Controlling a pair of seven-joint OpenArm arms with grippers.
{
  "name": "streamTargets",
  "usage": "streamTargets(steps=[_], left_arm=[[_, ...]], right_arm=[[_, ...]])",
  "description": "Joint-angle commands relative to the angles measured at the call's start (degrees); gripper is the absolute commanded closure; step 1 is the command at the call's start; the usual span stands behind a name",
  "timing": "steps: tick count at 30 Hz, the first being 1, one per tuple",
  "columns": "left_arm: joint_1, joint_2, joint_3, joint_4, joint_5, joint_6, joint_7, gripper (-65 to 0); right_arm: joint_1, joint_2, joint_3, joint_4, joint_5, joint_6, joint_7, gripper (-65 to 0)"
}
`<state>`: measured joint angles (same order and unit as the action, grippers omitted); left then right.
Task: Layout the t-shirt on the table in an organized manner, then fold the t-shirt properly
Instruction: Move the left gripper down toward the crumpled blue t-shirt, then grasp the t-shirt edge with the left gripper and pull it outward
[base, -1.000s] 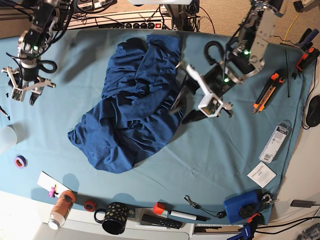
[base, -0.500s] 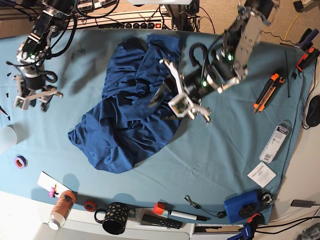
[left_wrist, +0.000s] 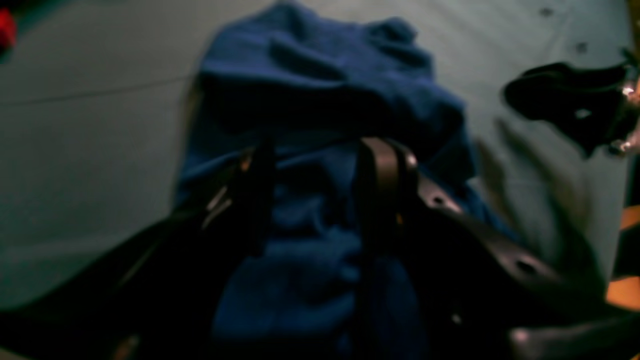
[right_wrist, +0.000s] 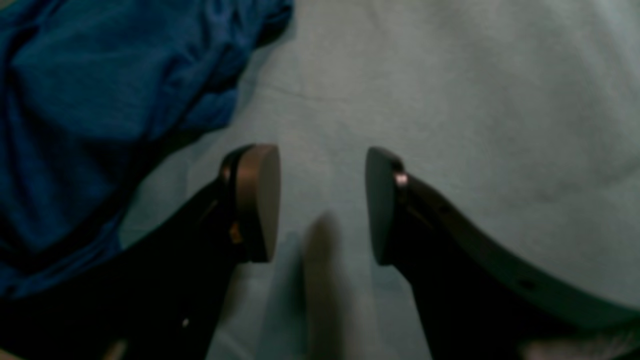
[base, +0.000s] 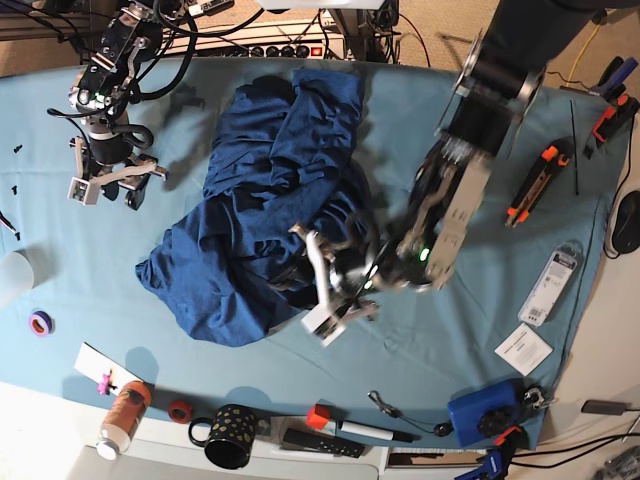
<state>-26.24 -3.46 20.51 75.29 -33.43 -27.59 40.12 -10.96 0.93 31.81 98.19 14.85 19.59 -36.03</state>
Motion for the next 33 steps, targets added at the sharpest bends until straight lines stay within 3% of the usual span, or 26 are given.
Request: streamTargets(steps=[1,9,12,17,24,27,33], left_arm=[[-3.67,2.27,0.00,-1.62,-1.97,-0.94,-0.39,-27.5],[-18.25,12.46,0.00,-27.30,-3.02,-1.01,1.84,-27.5],[-21.35,12.46,0.63,-34.42,-2.75,-1.53,-1.49,-27.5],[-21.86,12.46,0.63,-39.87,6.82,1.70,-7.28,-27.5],[-21.88,12.46,0.63,-40.30,-0.96,0.48,-6.73,-27.5],[-21.86,12.46,0.63,-40.28,-1.31,-0.98,-7.65,-27.5],[-20.87,12.46,0.63,-40.30,-0.83,-0.76,-9.35,-27.5]], right_arm=[[0.48,0.52,0.09,0.96,0.31,0.31,1.68,-27.9],[0.48,0.52,0.09,0.96,0.31,0.31,1.75,-27.9],[0.48,0.52,0.07,0.96,0.09,0.31,1.60,-27.9],[0.50,0.52,0.17,0.96,0.15,0.33,1.97,-27.9],[0.48,0.52,0.17,0.96,0.15,0.33,2.21,-27.9],[0.50,0.52,0.17,0.96,0.15,0.33,2.27,-27.9],[0.52,0.50,0.17,0.96,0.17,0.31,3.43,-27.9]])
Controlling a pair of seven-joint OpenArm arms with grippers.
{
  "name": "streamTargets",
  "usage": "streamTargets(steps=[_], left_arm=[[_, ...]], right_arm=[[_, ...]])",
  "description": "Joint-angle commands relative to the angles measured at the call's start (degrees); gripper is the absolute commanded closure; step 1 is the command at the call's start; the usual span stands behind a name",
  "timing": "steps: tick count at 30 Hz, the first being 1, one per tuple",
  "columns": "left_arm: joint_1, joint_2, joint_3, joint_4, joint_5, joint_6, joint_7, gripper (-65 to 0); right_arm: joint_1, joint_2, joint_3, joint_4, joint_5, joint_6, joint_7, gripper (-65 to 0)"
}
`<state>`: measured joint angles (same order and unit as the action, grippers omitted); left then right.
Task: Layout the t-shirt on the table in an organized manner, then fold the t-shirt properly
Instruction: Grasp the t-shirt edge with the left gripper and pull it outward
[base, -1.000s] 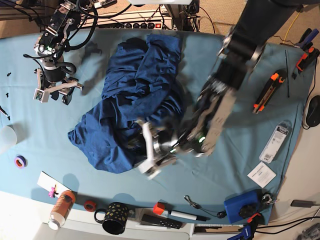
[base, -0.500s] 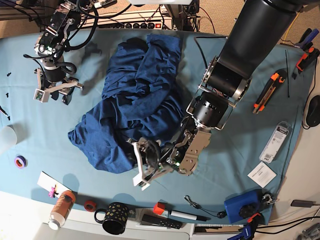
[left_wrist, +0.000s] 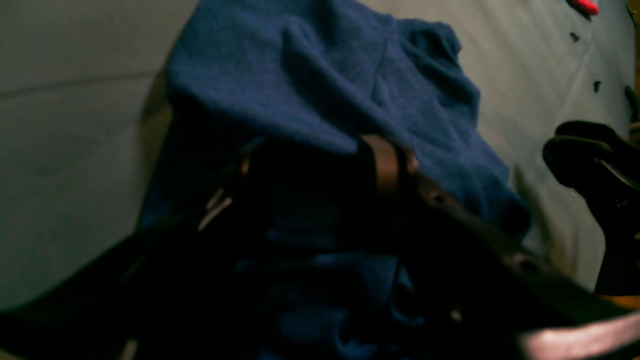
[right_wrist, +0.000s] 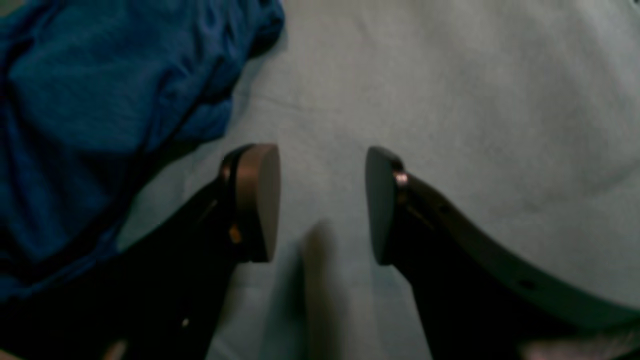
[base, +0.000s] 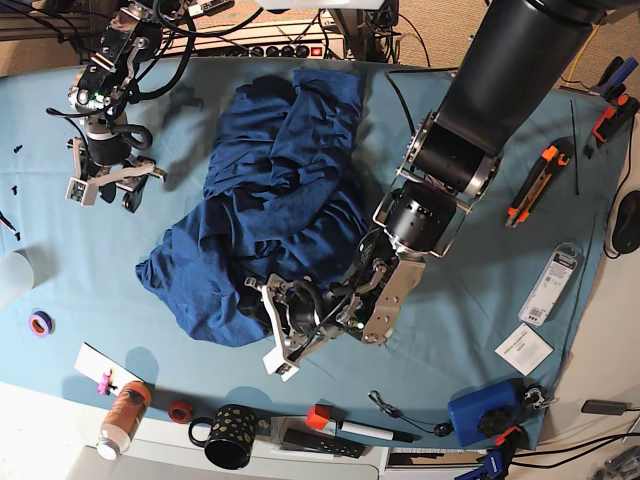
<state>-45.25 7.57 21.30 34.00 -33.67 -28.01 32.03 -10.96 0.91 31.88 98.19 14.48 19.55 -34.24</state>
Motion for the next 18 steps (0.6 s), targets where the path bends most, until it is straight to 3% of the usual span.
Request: streamTargets(steps=[1,6,11,14,18], left_arm=[[-1.44,1.43,-0.15,0.98,-0.70,-0.39,-2.01,-27.5],[0.87,1.43,-0.15,1.01,-4.31,-6.45,-6.62,-27.5],[2.54,1.43,-0.15,1.01,-0.33,-6.58,-10.95,-27.5],[2.71,1.43,-0.15,1.01,-1.09,-6.91,-11.13,-27.5],[2.73,1.43,-0.15,1.01,-5.03,-11.17,-10.86,-27.5]], right_arm=[[0.52,0.52,0.11,0.96,0.55,0.35,1.68,-27.9],[0.52,0.52,0.11,0.96,0.52,0.35,1.70,-27.9],[0.52,0.52,0.11,0.96,0.52,0.35,1.84,-27.9],[0.52,0.52,0.11,0.96,0.55,0.35,2.16,-27.9],[0.52,0.52,0.11,0.96,0.52,0.35,2.32,-27.9]])
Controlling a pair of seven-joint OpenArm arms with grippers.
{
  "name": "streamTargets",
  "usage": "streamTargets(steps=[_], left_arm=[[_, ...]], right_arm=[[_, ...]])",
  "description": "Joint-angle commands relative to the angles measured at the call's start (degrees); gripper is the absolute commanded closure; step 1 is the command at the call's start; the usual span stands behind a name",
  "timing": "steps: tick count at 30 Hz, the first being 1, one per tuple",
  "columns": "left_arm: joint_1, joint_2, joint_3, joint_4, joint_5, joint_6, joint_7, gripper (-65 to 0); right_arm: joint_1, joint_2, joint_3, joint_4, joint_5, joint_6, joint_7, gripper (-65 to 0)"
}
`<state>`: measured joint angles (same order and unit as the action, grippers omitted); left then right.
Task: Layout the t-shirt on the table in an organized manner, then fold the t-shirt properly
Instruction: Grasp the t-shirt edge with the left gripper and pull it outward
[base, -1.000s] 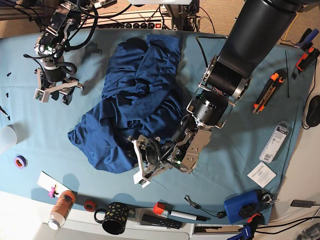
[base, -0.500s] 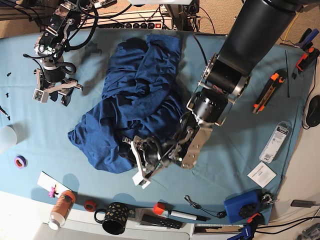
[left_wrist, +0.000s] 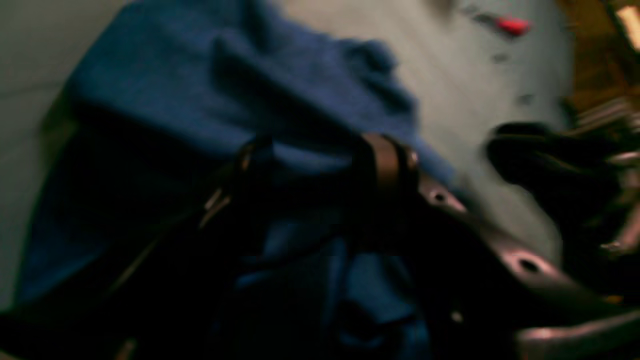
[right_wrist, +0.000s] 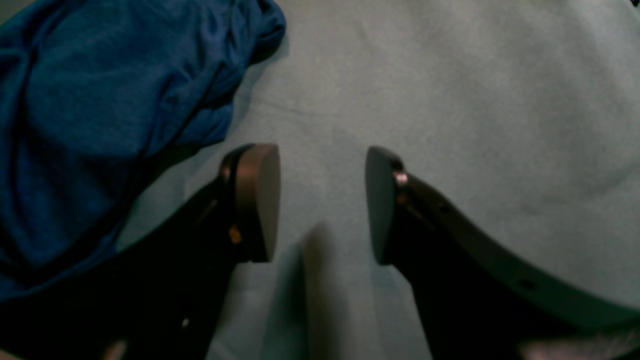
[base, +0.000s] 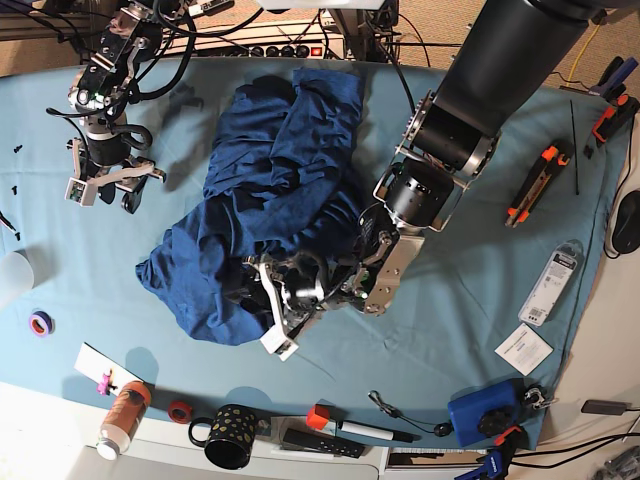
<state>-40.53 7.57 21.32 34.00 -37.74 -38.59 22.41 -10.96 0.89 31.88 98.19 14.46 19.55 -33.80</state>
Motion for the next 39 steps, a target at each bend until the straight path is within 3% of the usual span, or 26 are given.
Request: streamTargets(steps=[1,5,11,17,19,22,26,30,36,39], left_arm=[[-1.99,1.43,-0.17,1.01,-2.49,-1.31,-1.01,-27.5],[-1.99,1.43,-0.17,1.01,-4.72,-1.41,-0.59,-27.5],[-0.13,1.43,-0.17,1.01,-0.59,-1.41,-1.49,-27.5],[3.58,1.43,-0.17,1.01,-0.59,-0.17,-4.90,-27.0],[4.22,1.43,-0.17,1.01,0.15,0.33,-6.34,-19.0],[4.31,1.43,-0.17,1.03,0.87,0.15,-7.48,0.0],[2.91,1.43,-0.20,2.23,0.87,-1.18,-7.08,0.0],[0.55,1.43,-1.36,4.44,0.15,-1.41,-2.64,0.0],[-2.60,1.43,-8.04,4.87,-10.56,-1.41,9.90,0.0],[-3.61,0.72,-11.10,4.87,-12.90,-1.41,11.89,0.0]], right_arm=[[0.52,0.55,0.11,0.96,0.55,0.35,1.90,-27.9],[0.52,0.55,0.11,0.96,0.55,0.35,1.97,-27.9],[0.66,0.55,0.11,0.96,0.55,0.35,2.23,-27.9],[0.63,0.55,0.11,0.96,0.55,0.35,2.49,-27.9],[0.63,0.55,0.11,0.96,0.52,0.35,2.45,-27.9],[0.63,0.55,0.11,0.96,0.52,0.35,2.40,-27.9],[0.63,0.57,0.11,0.96,0.50,0.35,2.29,-27.9],[0.61,0.55,0.11,0.94,0.50,0.35,2.23,-27.9],[0.61,0.55,0.11,0.96,0.50,0.35,2.23,-27.9],[0.61,0.57,0.11,0.96,0.50,0.35,2.23,-27.9]])
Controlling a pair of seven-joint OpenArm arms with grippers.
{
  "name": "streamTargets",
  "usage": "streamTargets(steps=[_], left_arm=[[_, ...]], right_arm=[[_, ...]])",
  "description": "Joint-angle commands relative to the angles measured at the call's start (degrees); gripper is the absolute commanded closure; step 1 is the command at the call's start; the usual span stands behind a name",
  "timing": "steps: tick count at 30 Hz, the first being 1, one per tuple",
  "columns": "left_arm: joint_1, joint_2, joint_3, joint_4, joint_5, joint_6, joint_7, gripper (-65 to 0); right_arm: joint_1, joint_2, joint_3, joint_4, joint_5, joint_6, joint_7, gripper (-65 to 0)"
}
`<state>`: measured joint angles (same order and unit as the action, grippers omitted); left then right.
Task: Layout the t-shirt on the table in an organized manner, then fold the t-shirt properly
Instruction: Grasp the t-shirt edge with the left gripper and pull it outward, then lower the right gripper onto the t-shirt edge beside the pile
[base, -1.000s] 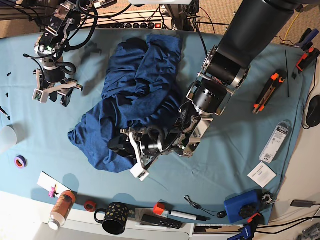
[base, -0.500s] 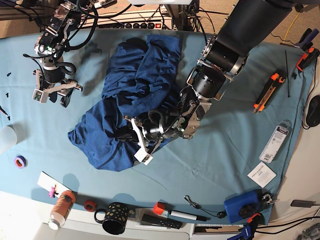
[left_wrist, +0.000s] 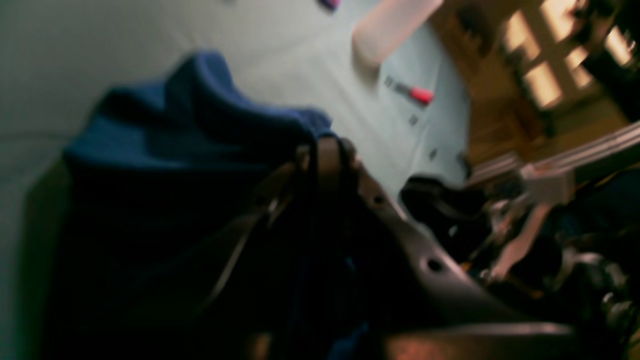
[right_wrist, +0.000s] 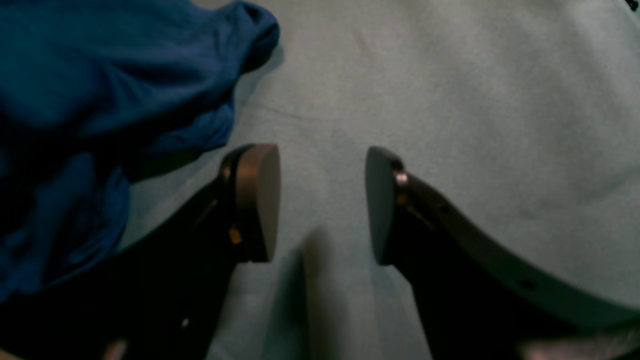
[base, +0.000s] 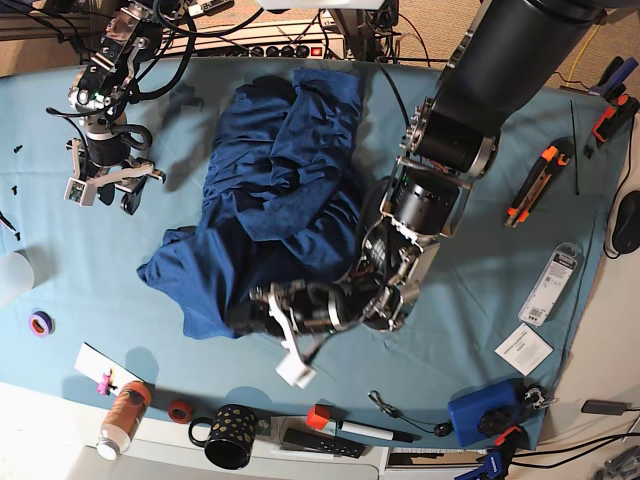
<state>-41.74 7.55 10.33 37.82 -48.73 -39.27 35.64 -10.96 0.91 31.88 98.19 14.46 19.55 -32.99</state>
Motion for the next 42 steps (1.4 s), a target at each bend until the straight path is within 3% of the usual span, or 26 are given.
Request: streamTargets(steps=[1,16,23,27,30,33,35,37,39,42], left_arm=[[-2.69,0.15,-0.90,1.05,-1.92,-0.73,-1.60,0.0],[-3.65,-10.95,-3.78,1.05,-1.86,-0.22,-4.59,0.0],[-3.65,-11.37,-3.76,1.05,-1.79,-0.39,-5.14,0.0],[-3.67,-11.34,-3.76,1.05,4.02,-0.07,-10.60,0.0],[-3.63,-11.34,-3.76,1.05,5.66,2.23,-10.64,0.0],[-3.48,-11.34,-3.76,1.03,5.70,1.73,-10.60,0.0],[-3.28,-11.19,-3.76,1.03,5.68,1.70,-10.60,0.0],[-2.89,-11.17,-3.76,1.05,5.68,1.73,-10.62,-11.2],[-2.40,-11.02,-3.76,1.05,5.66,1.73,-10.64,-19.8],[-1.53,-10.88,-3.76,1.05,5.66,1.73,-10.67,-21.1]], right_arm=[[0.61,0.52,0.11,0.96,0.50,0.35,1.42,-27.9],[0.63,0.52,0.11,0.96,0.50,0.35,1.46,-27.9],[0.63,0.52,0.11,0.94,0.52,0.35,1.53,-27.9],[0.63,0.52,0.11,0.96,0.50,0.35,1.53,-27.9],[0.68,0.52,0.11,0.94,0.52,0.35,2.19,-27.9],[0.87,0.55,0.04,0.96,0.52,0.42,4.11,-28.1],[1.53,0.55,0.04,0.90,0.52,0.59,3.93,-32.9],[2.36,0.55,0.04,0.81,0.55,0.59,3.96,-37.6],[3.56,0.52,0.04,0.50,0.81,0.57,4.04,-37.9],[5.62,0.52,0.07,-0.74,2.67,0.52,4.04,-37.9]])
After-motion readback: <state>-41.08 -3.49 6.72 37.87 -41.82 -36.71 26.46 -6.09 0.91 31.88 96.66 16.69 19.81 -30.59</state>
